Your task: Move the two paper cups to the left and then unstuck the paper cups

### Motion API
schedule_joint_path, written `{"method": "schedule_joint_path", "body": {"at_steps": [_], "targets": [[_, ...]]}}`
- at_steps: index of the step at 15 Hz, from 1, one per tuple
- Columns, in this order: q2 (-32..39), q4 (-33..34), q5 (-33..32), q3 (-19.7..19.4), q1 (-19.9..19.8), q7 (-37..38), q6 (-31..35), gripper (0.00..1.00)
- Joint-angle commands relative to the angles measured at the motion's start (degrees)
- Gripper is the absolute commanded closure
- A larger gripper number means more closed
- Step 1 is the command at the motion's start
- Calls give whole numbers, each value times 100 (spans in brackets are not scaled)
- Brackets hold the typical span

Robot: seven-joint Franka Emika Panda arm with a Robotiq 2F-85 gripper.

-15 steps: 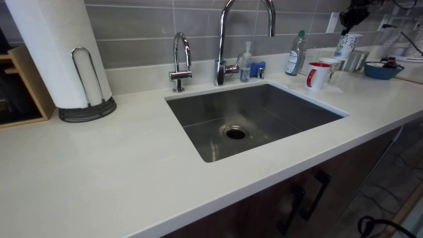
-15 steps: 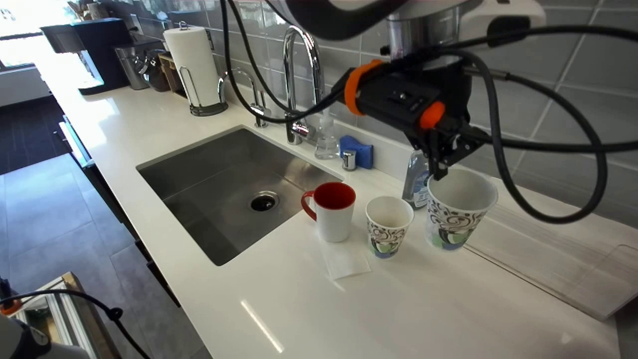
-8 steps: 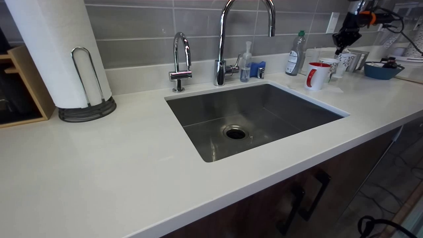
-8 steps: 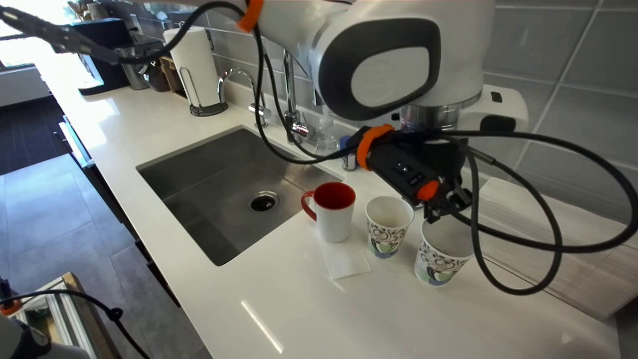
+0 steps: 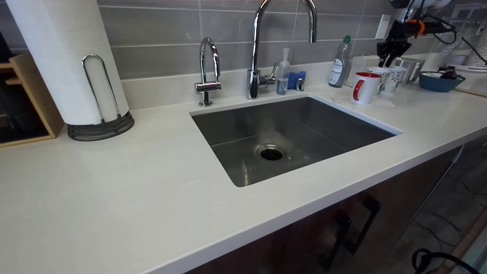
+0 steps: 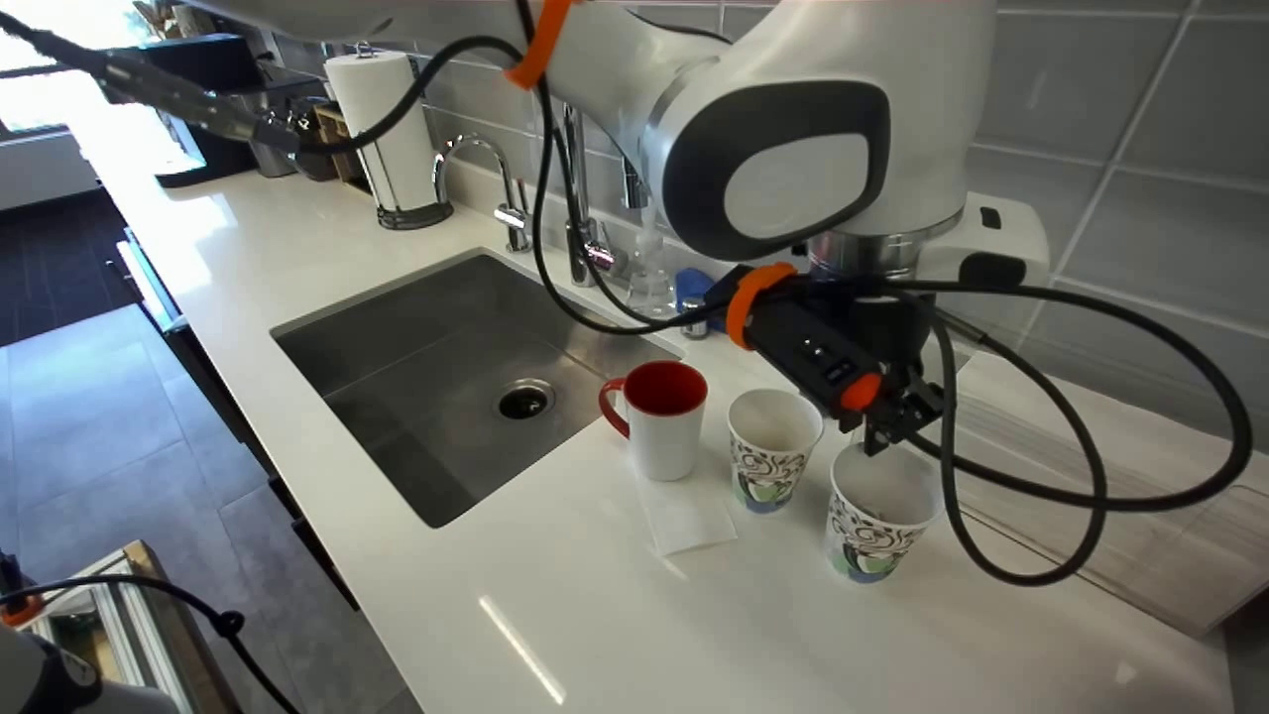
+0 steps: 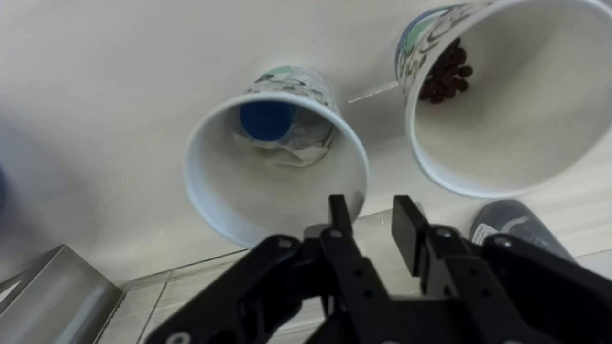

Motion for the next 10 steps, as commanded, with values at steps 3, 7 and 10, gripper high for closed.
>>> {"method": "schedule_joint_path", "body": {"at_steps": [3, 7, 10], "targets": [[-562, 26, 179, 238, -83, -269, -681, 23], [-1234, -335, -255, 97, 269, 344, -1185, 0], [-1764, -690, -823, 32, 546, 1058, -1100, 0]]}}
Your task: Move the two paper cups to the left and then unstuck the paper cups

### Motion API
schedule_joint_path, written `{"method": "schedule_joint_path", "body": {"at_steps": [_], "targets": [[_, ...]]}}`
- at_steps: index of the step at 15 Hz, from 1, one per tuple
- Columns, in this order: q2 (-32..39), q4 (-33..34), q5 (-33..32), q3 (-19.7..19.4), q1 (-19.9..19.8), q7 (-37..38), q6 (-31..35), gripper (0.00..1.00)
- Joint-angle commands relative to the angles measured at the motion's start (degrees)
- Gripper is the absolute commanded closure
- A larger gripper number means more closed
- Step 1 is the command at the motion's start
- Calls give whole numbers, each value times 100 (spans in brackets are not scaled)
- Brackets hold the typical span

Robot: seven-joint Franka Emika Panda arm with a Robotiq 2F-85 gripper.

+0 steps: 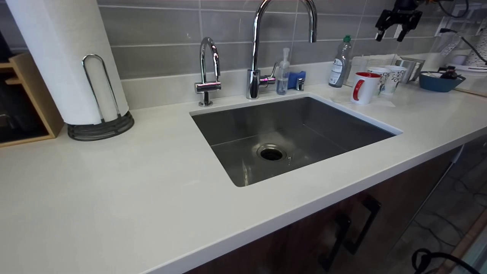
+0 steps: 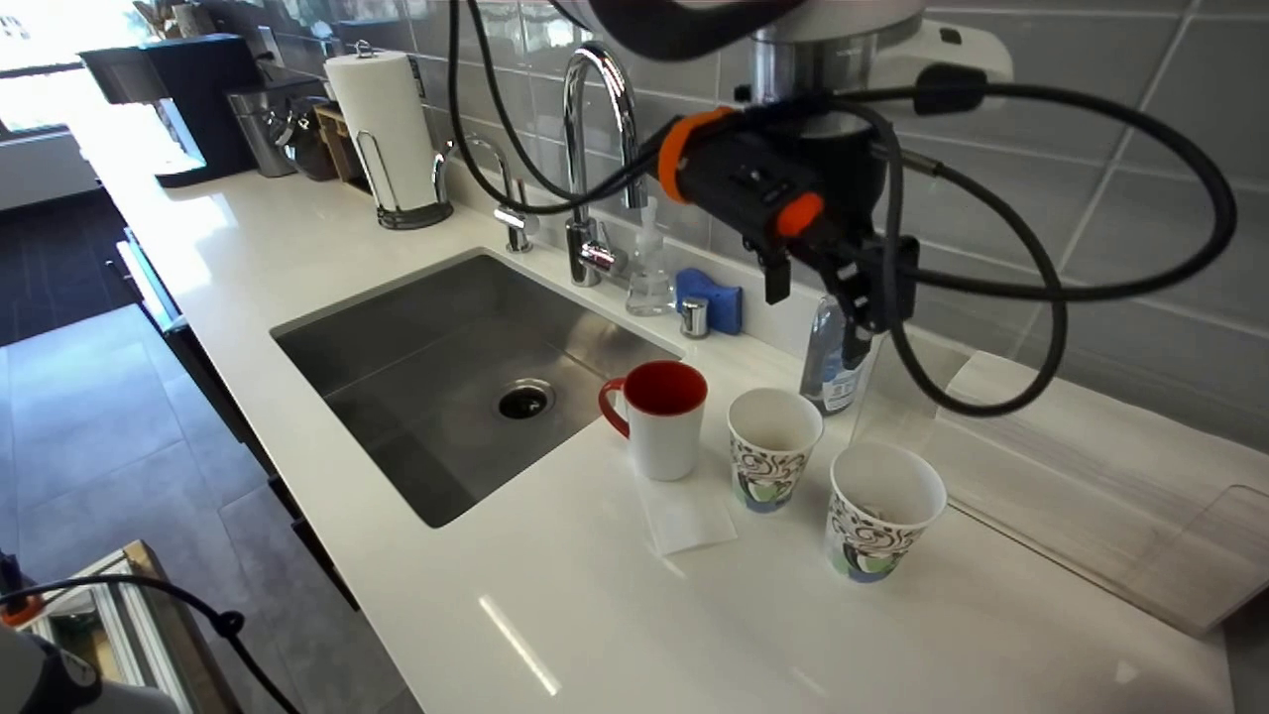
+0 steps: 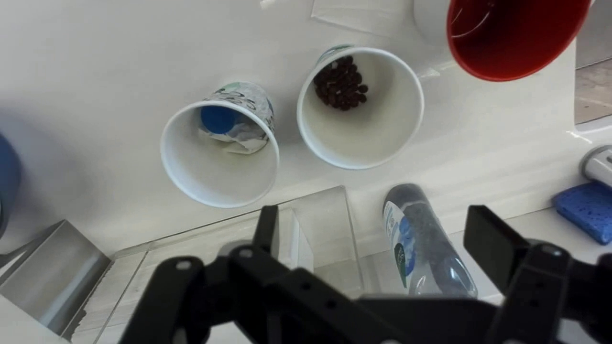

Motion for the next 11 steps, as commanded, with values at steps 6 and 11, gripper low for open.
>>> {"method": "schedule_joint_path", "body": {"at_steps": [6, 11], "targets": [[-1457, -915, -1832, -49, 597, 2153, -573, 0], [-1338, -772, -1658, -47, 551, 1969, -529, 0]]}}
